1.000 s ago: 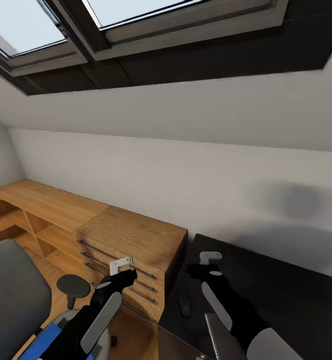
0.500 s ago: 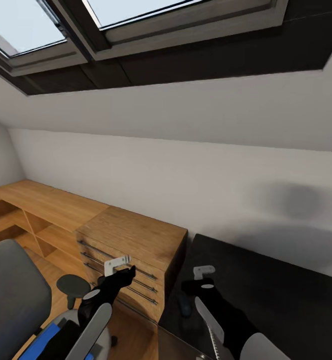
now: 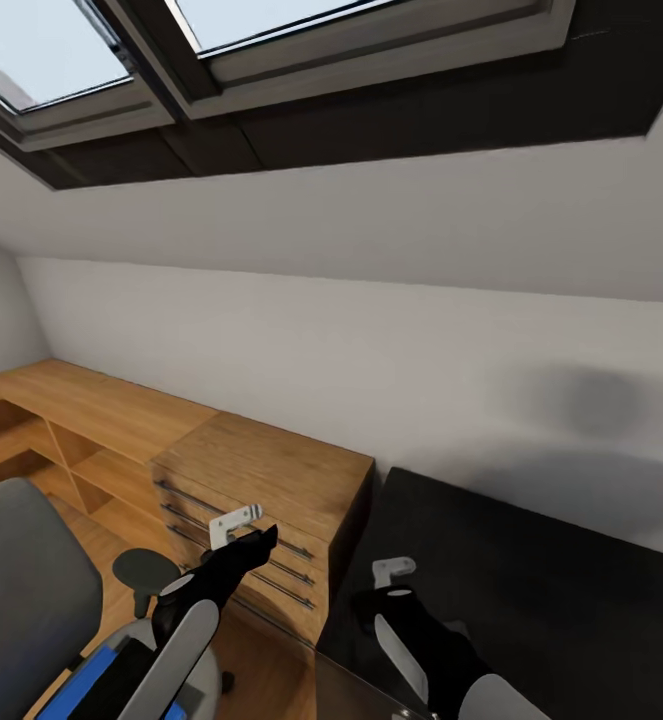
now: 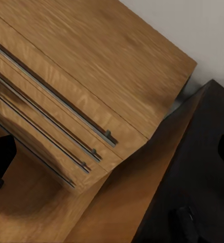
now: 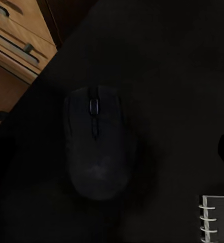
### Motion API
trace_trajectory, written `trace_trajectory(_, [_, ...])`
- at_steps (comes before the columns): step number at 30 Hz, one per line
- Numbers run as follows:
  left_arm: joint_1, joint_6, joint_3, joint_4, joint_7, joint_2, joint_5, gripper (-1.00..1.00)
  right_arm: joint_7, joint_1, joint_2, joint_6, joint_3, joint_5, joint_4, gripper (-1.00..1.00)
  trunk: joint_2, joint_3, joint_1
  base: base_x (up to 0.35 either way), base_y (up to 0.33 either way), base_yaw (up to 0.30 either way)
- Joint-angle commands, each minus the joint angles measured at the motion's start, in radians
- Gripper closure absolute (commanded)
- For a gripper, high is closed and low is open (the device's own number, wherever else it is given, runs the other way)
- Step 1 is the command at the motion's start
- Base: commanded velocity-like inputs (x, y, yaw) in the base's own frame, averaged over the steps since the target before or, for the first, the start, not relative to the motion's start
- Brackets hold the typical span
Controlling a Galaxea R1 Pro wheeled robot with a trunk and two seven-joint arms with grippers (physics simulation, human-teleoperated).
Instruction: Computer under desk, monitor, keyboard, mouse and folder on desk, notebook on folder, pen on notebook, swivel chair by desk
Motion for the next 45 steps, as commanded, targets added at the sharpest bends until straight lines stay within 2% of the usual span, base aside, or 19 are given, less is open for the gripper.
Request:
trace_trajectory(1, [-0.001,0.001,-0.002,-0.002,0.009,0.001,0.008,-1.00,-0.005,-0.001,0.000,0.003,0.006,-0.010,0.001,-1.00,-0.009,-0.005,0.004,0.000,0.000,0.000])
trace_trajectory(33, [-0.001,0.001,-0.002,0.000,0.010,0.001,0.013,-1.00,0.004,-0.001,0.000,0.003,0.006,-0.009,0.006,-1.00,-0.233,-0.105,0.127,0.000,0.000,0.000])
trace_trajectory(38, [-0.001,0.001,-0.002,0.000,0.010,0.001,0.013,-1.00,0.004,-0.001,0.000,0.003,0.006,0.012,0.007,-1.00,-0.268,-0.121,0.146,0.000,0.000,0.000])
trace_trajectory(45, [-0.001,0.001,-0.002,0.000,0.010,0.001,0.013,-1.00,0.004,-0.001,0.000,0.003,0.006,0.016,0.007,-1.00,-0.317,-0.143,0.173,0.000,0.000,0.000])
